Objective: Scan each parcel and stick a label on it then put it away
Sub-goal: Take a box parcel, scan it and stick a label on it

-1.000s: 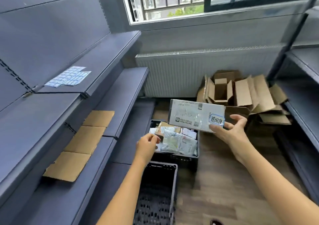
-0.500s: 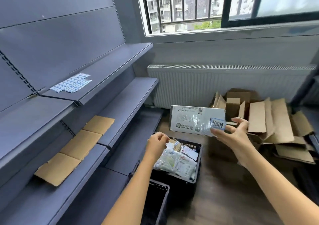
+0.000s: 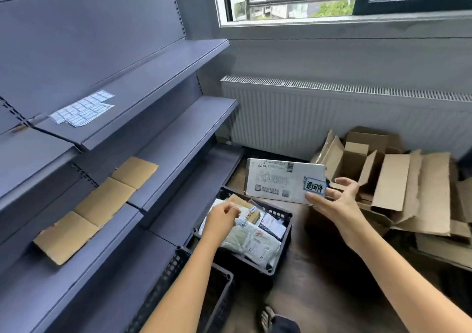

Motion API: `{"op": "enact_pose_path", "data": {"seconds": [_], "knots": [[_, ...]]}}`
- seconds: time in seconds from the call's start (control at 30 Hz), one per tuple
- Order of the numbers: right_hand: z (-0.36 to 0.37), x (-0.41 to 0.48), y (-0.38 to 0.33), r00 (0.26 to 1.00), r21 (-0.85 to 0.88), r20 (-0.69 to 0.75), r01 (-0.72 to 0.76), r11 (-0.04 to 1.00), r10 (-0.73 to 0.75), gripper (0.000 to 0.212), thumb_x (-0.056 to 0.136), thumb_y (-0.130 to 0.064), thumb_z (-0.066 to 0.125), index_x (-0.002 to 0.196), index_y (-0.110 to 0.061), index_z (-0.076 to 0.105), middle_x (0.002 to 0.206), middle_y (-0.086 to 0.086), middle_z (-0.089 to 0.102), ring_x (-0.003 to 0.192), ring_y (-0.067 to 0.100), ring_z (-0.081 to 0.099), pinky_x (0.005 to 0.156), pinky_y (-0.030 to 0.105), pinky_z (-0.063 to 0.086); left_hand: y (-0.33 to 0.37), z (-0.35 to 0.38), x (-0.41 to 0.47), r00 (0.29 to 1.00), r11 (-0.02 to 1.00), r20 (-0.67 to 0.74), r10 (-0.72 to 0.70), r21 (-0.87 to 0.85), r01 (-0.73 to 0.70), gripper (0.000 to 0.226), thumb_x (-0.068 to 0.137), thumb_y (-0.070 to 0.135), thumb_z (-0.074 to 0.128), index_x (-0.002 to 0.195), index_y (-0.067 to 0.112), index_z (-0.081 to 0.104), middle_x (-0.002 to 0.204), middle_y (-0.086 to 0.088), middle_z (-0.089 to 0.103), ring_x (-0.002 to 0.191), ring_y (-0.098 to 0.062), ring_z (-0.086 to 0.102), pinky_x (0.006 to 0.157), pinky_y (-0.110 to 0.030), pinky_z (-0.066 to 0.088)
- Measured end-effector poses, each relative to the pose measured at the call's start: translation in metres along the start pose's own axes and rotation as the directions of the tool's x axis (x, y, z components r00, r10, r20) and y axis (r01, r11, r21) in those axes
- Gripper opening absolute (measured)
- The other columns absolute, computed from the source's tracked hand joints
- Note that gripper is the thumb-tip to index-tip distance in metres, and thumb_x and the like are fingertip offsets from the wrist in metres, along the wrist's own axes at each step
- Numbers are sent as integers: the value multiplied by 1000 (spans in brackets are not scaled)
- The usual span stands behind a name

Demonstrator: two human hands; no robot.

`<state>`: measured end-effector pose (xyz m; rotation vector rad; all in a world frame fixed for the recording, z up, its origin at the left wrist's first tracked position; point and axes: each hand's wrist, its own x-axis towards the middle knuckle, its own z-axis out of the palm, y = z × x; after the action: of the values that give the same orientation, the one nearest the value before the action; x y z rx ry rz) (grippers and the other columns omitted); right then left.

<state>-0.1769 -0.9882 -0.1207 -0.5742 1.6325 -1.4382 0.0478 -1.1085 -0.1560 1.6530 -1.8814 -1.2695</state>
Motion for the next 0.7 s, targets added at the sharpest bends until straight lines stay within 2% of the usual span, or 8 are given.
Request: {"op": "enact_pose_path", "data": {"seconds": [0.1,0.17,0.3,0.4,0.5,0.6,0.63,0.7], "knots": [[-5,37,1,1000,-28,6,-17,999,18,114,27,-56,91,116,-34,24,118,13,61,111,28,60,103,51,42,9,11,35,1000,1000,22,0,-13,1,23,92,12,47,75,16,62,79,0,65,62,-11,57,65,-27,47],[-3,62,-5,1000,-43,-7,-22,999,21,104,36,-45,88,117,-29,24,111,8,62,111,28,60,105,51,41,18,19,60,999,999,46,-2,-33,4,23,92,12,47,75,17,61,79,1,65,65,-13,59,61,-27,48],[7,107,-19,1000,-85,14,-22,996,23,90,50,-33,82,118,-25,23,113,10,62,112,26,59,102,47,44,34,26,105,998,999,68,2,-45,1,23,93,17,50,74,20,62,76,0,66,68,-17,63,79,-39,53],[19,143,-27,1000,-73,8,-14,997,15,77,64,-21,82,114,-24,23,118,15,62,107,27,62,85,40,53,47,22,136,998,997,63,11,-73,-6,25,95,17,50,74,23,61,77,3,65,70,-15,62,79,-36,53],[34,168,-34,999,-73,10,-37,997,37,89,46,-36,87,111,-26,27,119,15,61,106,28,63,88,49,53,49,14,155,999,996,37,-10,-93,13,22,96,18,49,78,25,61,79,4,65,68,-13,60,75,-31,50],[50,194,-37,993,-136,94,-55,989,68,102,30,-54,88,110,-32,28,119,10,62,107,27,62,95,54,47,42,1,170,997,984,-15,-79,-163,75,20,94,12,49,83,21,63,80,1,67,62,-11,58,67,-28,48],[55,202,-39,990,-150,115,-62,987,79,103,30,-55,89,110,-33,28,120,10,61,108,27,62,97,53,46,38,-3,174,993,979,-38,-110,-179,102,21,93,10,49,83,20,64,80,2,67,61,-10,58,65,-27,48],[71,219,-43,982,-175,165,-68,982,97,92,47,-40,89,115,-28,27,121,13,58,110,27,60,99,48,46,29,-11,178,982,967,-102,-160,-214,135,22,93,10,48,80,19,64,79,3,67,61,-9,59,66,-28,49]]}}
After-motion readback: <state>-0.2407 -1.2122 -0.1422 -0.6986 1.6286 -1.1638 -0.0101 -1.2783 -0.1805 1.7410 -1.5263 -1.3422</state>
